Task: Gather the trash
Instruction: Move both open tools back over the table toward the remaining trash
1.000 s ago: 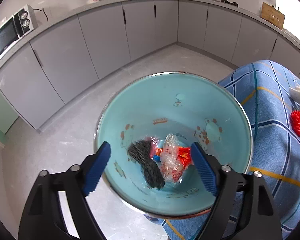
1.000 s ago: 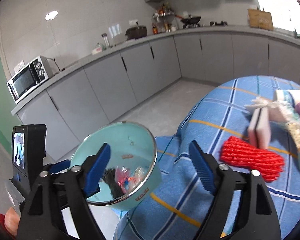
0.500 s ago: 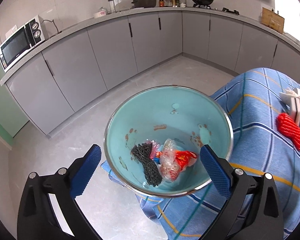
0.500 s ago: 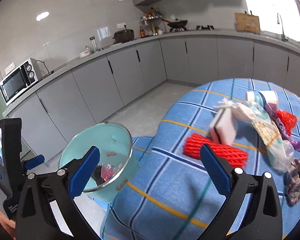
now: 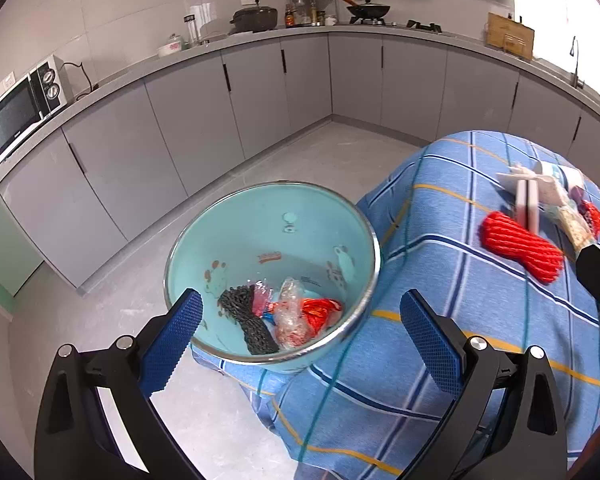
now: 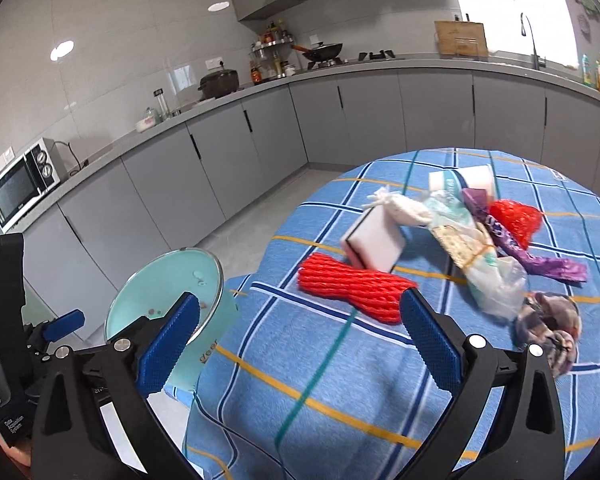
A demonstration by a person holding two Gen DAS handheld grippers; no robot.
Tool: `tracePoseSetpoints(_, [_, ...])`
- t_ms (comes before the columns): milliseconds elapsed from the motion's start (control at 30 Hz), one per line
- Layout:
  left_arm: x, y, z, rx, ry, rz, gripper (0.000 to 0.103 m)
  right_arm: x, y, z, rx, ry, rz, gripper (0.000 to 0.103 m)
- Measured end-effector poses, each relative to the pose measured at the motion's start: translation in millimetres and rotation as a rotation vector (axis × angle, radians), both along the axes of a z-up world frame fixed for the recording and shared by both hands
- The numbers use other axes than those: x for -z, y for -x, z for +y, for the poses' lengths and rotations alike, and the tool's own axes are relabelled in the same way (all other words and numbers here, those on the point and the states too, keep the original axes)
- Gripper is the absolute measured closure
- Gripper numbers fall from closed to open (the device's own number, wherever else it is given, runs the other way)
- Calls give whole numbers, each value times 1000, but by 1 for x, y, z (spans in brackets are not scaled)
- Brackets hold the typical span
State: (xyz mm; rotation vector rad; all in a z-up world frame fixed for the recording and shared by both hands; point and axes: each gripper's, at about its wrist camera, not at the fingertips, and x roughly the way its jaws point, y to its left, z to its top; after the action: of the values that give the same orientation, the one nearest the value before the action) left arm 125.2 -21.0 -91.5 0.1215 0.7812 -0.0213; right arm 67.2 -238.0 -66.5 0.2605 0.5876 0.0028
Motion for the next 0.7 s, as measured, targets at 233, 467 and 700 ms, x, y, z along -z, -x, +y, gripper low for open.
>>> tracePoseSetpoints(233, [-3,15,-19,40,11,-3,6,-4,23,-21,59,5,-43,5])
tracePoseSetpoints(467, [-3,30,-42,93,11,-5,6,0,43,-45,106,-9,-32,5])
tracePoseSetpoints(700, [-1,43,-64,138,8,-2,6,4,67,-70,168,-4,-28,5])
